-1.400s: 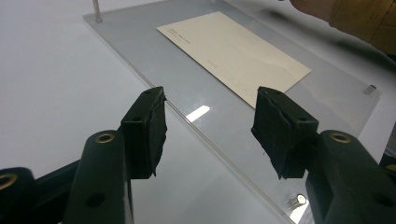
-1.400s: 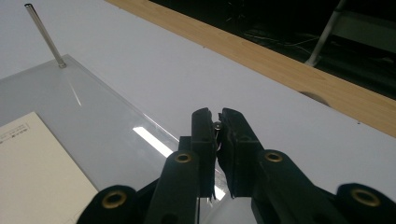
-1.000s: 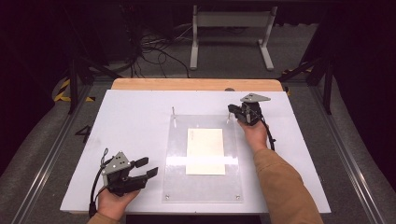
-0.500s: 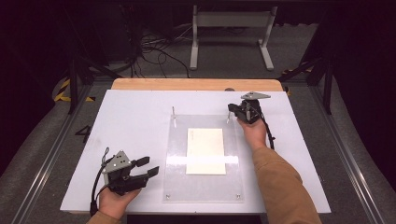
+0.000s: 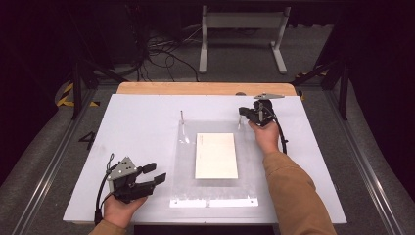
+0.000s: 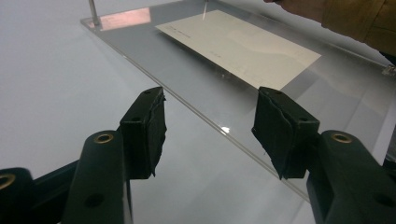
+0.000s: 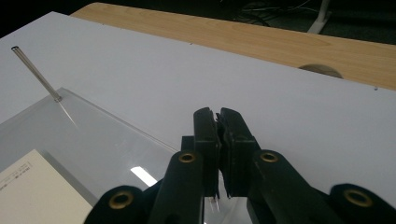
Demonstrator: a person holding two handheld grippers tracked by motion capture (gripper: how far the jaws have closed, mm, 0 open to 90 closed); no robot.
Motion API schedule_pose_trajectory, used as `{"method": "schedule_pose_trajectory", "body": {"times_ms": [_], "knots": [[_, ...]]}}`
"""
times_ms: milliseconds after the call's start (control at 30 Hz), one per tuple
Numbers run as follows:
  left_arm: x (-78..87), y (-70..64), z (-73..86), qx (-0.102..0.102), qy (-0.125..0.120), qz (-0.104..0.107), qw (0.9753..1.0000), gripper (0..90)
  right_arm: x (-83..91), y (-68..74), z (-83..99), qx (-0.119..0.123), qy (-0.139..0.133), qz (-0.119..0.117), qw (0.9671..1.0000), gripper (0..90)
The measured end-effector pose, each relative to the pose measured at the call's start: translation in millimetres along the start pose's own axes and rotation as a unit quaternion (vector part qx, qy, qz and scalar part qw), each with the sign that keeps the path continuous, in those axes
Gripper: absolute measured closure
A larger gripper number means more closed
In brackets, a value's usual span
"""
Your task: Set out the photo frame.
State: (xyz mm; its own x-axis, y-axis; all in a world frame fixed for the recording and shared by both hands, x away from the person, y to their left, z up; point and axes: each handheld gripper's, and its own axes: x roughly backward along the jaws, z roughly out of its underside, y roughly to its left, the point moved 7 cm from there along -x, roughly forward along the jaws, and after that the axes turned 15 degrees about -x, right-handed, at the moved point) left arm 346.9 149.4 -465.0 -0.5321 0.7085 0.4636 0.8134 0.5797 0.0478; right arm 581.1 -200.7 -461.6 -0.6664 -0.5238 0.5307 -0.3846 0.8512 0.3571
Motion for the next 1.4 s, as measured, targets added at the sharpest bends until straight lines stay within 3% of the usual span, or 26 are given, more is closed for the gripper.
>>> {"method": "schedule_pose_trajectory", "body": {"times_ms": [233,467,567,700,800,967,1067,1233,1400], "knots": [[8.4,6.7,1.4,0.001,-0.002,-0.014,0.9999,43.3,-2.9,-2.7,-2.4,-0.016,0.001,-0.007,0.9999,86.4],[8.8,7.1,4.4,-0.010,0.001,-0.012,0.9999,39.8,-6.1,-5.2,-6.4,-0.032,0.013,-0.013,0.9993,86.4],[8.4,6.6,4.8,-0.018,-0.001,-0.011,0.9998,37.3,-7.0,-6.3,-6.8,-0.036,0.011,-0.015,0.9992,86.4],[5.3,5.3,5.9,-0.045,0.003,-0.008,0.9989,32.8,-7.3,-6.4,-7.2,-0.037,0.013,-0.016,0.9991,86.4],[-0.4,1.1,6.1,-0.085,0.010,-0.004,0.9963,30.0,-7.5,-6.2,-7.3,-0.037,0.015,-0.014,0.9991,86.4],[-9.9,-8.8,5.9,-0.141,0.020,-0.002,0.9898,26.1,-7.5,-5.9,-7.4,-0.039,0.015,-0.011,0.9990,86.3],[-12.9,-8.4,6.6,-0.144,0.021,-0.002,0.9894,25.4,-7.9,-5.8,-7.9,-0.038,0.016,-0.009,0.9991,86.3],[-16.9,-11.3,9.3,-0.177,0.020,0.004,0.9839,23.4,-8.5,-5.8,-8.7,-0.044,0.020,-0.005,0.9988,86.3],[-22.0,-18.0,7.5,-0.183,0.006,0.015,0.9830,23.0,-8.4,-5.8,-8.7,-0.043,0.021,-0.006,0.9988,86.3]]}}
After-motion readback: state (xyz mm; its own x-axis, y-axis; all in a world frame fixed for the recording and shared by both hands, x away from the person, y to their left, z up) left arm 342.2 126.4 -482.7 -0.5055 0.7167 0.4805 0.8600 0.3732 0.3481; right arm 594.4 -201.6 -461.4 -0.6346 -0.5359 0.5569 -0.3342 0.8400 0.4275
